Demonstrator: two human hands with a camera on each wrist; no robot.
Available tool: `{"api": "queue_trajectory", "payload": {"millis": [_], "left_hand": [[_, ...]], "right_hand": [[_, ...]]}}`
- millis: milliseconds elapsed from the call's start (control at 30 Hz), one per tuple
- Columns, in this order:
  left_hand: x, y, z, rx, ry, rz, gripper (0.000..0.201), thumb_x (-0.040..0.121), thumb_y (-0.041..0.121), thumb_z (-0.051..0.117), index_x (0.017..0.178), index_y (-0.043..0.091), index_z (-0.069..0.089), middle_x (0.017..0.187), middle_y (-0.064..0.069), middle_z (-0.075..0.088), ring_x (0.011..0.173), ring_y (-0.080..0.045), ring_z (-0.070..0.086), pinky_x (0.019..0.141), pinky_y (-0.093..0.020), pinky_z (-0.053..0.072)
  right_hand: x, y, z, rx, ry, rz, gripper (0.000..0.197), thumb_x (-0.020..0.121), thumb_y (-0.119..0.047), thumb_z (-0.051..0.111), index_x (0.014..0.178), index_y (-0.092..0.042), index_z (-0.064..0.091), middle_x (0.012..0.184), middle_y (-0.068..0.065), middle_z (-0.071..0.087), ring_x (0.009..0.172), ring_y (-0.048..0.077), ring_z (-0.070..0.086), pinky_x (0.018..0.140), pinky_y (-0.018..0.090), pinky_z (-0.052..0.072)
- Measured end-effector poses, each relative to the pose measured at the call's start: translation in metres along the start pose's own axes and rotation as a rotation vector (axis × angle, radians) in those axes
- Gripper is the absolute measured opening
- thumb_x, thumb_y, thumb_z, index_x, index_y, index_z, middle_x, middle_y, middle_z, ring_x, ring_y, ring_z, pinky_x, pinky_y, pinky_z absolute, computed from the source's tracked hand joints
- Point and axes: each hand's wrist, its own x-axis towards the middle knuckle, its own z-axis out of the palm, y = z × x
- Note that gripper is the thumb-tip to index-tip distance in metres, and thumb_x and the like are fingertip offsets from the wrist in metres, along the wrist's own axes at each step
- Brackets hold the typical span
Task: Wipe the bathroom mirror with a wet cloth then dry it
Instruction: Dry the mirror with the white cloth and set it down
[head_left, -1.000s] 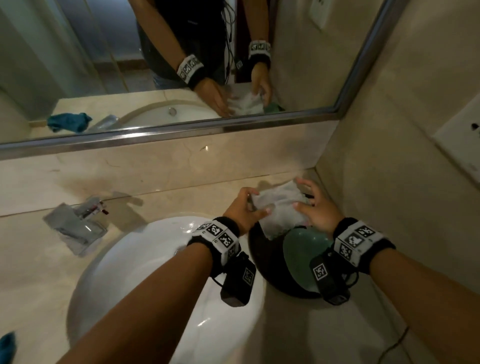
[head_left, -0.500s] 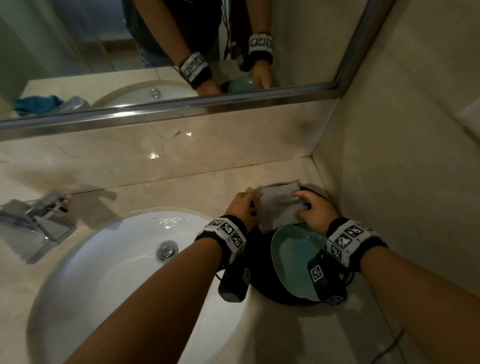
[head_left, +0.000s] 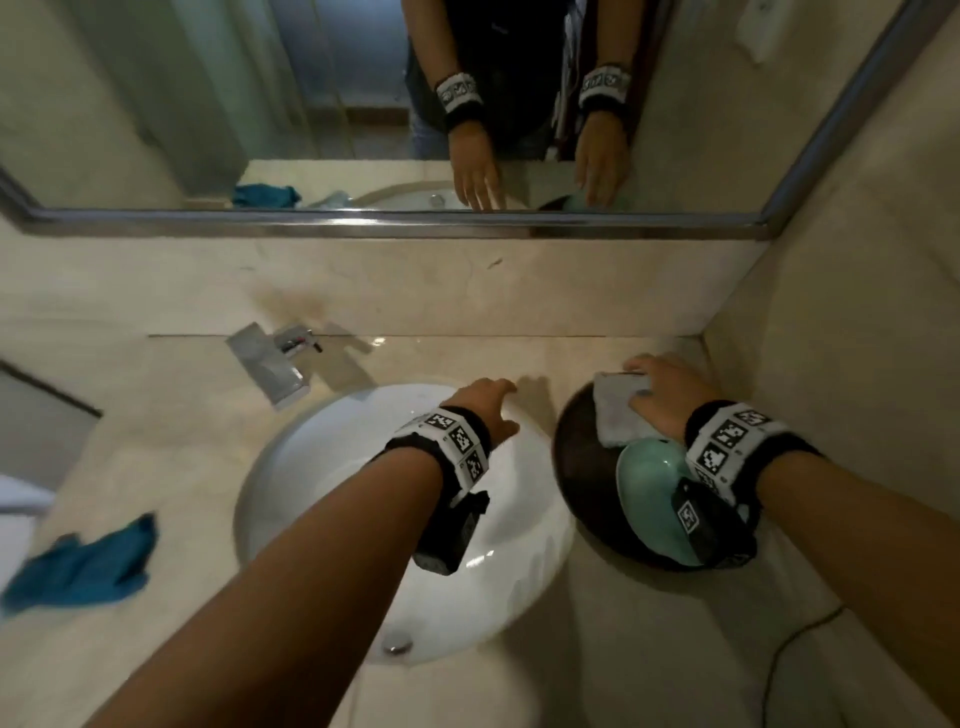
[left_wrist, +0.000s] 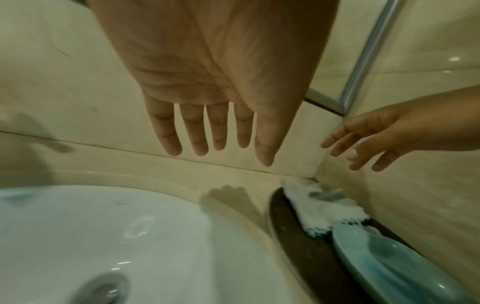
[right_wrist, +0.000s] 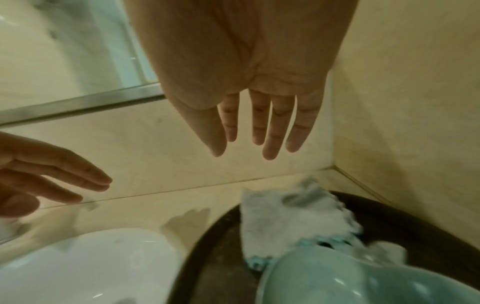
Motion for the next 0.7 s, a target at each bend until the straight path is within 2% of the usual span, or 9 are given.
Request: {"api": "queue_trajectory", "payload": {"millis": [133,333,467,533,700], "left_hand": [[-0.058,-0.067,-0.032,-0.005,0.077,-0.13,0.053,0.092,0.029,0.058,0.14,0.018,0.038,0.14,-0.01,0.044,0.125,-0.026,0.046,0.099,-0.034,0.038],[-0.153,-0.184,-0.057,-0.011,0.158,-0.292,0.053,0.091,0.031,0.06,0.138,0.017,0.041,0.139,-0.01,0.047,0.124,-0.027,0.047,0.1,-0.033,0.038],[-0.209,-0.263,-0.058,-0.028,0.168,-0.411,0.053,0.091,0.032,0.06,0.139,0.019,0.04,0.138,-0.012,0.046,0.124,-0.029,0.047,0.1,-0.035,0.038],[-0.234,-0.302,-0.055,-0.028,0.169,-0.479,0.053,0.09,0.032,0.061,0.138,0.021,0.041,0.136,-0.012,0.046,0.123,-0.029,0.048,0.1,-0.036,0.041],[-0.277,-0.38,-0.047,-0.046,0.162,-0.566,0.048,0.088,0.022,0.059,0.134,0.019,0.046,0.132,-0.014,0.05,0.118,-0.031,0.052,0.096,-0.036,0.044]], "right_hand": [[-0.014,-0.081,0.014,-0.111,-0.025,-0.097,0.037,0.088,-0.024,0.056,0.124,-0.024,0.05,0.131,0.01,0.041,0.114,0.029,0.049,0.099,0.037,0.041],[-0.053,-0.207,0.071,-0.212,-0.072,-0.265,0.034,0.09,-0.029,0.054,0.124,-0.024,0.052,0.128,0.009,0.043,0.109,0.027,0.052,0.096,0.033,0.041],[-0.078,-0.28,0.117,-0.232,-0.126,-0.331,0.034,0.09,-0.029,0.053,0.124,-0.026,0.052,0.13,0.005,0.044,0.11,0.024,0.052,0.096,0.032,0.041],[-0.089,-0.311,0.141,-0.25,-0.167,-0.358,0.034,0.091,-0.03,0.052,0.124,-0.028,0.051,0.13,0.004,0.047,0.111,0.024,0.052,0.097,0.035,0.043],[-0.108,-0.372,0.199,-0.259,-0.264,-0.404,0.034,0.091,-0.03,0.053,0.125,-0.026,0.051,0.129,0.005,0.053,0.114,0.025,0.052,0.099,0.038,0.043]]}}
